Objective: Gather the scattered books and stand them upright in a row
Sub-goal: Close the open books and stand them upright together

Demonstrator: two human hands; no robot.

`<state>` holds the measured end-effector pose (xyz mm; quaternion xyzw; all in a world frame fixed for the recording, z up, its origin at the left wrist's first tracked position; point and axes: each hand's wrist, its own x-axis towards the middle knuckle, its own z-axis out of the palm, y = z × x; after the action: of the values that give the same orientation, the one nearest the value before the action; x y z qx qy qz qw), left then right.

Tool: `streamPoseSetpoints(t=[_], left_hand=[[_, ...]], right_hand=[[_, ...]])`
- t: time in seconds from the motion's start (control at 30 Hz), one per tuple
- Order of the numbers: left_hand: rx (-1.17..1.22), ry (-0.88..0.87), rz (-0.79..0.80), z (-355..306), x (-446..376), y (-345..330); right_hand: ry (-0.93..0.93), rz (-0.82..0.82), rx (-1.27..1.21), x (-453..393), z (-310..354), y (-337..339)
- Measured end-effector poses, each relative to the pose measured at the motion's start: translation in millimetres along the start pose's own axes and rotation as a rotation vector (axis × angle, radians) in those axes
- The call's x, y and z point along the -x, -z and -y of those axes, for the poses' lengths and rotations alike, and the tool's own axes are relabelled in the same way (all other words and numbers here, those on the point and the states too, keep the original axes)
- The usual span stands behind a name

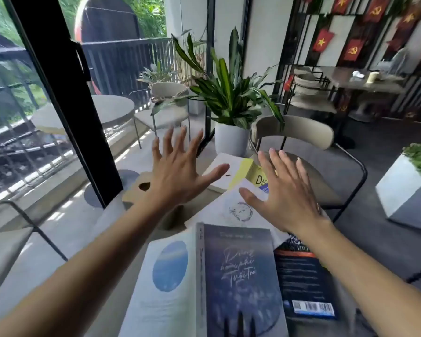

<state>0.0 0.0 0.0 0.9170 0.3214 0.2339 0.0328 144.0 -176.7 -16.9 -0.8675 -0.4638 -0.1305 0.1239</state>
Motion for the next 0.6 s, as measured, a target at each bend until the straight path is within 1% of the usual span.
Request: streamPoseSetpoints(t=[0.07, 0.13, 0.2, 0.33, 0.4, 0.5, 0.6], left_hand=[[-0.045, -0.024, -0.040, -0.6, 22.8, -1.2], [-0.038, -0.030, -0.067, -1.9, 46.8, 2.0], [0.003, -0.024, -0.044, -6.4, 74.9, 4.4], [0.023, 0.001, 0.038, -9.5, 112.0, 6.8], [0.023, 0.040, 0.113, -12.2, 125.9, 4.2], [0.022, 0.135, 0.236, -15.5, 140.5, -7.0], [0.109, 0.286, 0.326, -15.6, 147.3, -20.6]], right_hand=[[0.022, -0.044, 0.029, 19.1, 5.9, -7.1], [0.034, -0.041, 0.023, 37.5, 12.1, -8.9], [0.042, -0.041, -0.004, 57.8, 18.3, -9.6], [0.032, -0.005, -0.020, 84.8, 26.7, -6.5], [0.016, 0.041, -0.020, 95.6, 32.2, -10.1], [-0.004, 0.149, -0.020, 109.9, 37.6, -20.3], [-0.007, 0.163, -0.001, 120.5, 40.0, -34.1]])
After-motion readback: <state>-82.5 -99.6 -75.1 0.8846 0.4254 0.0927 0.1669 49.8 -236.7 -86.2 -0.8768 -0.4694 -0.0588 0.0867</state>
